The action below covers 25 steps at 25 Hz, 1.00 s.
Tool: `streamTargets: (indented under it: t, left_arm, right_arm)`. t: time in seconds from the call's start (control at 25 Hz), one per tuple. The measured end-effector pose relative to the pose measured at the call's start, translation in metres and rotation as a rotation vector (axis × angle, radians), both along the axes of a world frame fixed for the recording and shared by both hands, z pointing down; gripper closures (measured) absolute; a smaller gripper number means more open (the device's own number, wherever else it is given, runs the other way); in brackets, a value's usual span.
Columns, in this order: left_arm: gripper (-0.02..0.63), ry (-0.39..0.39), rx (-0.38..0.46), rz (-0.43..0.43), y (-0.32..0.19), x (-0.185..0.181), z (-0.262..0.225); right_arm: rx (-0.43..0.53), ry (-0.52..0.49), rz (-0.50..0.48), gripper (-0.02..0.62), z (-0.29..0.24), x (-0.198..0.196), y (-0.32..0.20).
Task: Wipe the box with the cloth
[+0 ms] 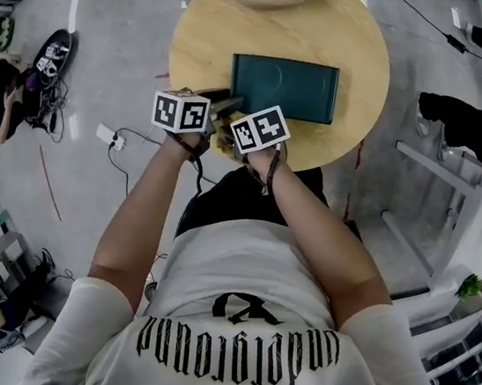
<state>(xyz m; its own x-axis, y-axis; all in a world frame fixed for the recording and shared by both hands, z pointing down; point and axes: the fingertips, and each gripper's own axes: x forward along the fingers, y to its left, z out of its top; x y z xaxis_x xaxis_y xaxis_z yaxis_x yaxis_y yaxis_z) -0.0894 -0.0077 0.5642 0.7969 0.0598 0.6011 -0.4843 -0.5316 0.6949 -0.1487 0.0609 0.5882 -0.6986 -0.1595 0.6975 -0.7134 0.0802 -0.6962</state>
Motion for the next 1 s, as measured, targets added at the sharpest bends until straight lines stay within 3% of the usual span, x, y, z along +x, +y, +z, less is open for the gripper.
streamTargets:
  t: [0.16,0.36,0.52,1.0]
  left_arm:
    - [0.419,-0.010,0.014,0.002,-0.002,0.001,0.000]
    - [0.417,-0.022,0.034,0.024,-0.006,-0.001,-0.006]
    - [0.417,-0.003,-0.005,0.049,0.004,0.002,0.002]
    - [0.414,-0.027,0.004,0.108,0.005,0.004,0.001]
  right_arm:
    - [-0.023,-0.008,0.079,0.469,0.005,0.016,0.005]
    - [-0.066,0.024,0.174,0.469,0.014,0.064,0.024]
    - [-0.089,0.057,0.194,0.469,0.019,0.097,0.047]
    - [-0.079,0.184,0.281,0.468,0.012,0.183,0.072]
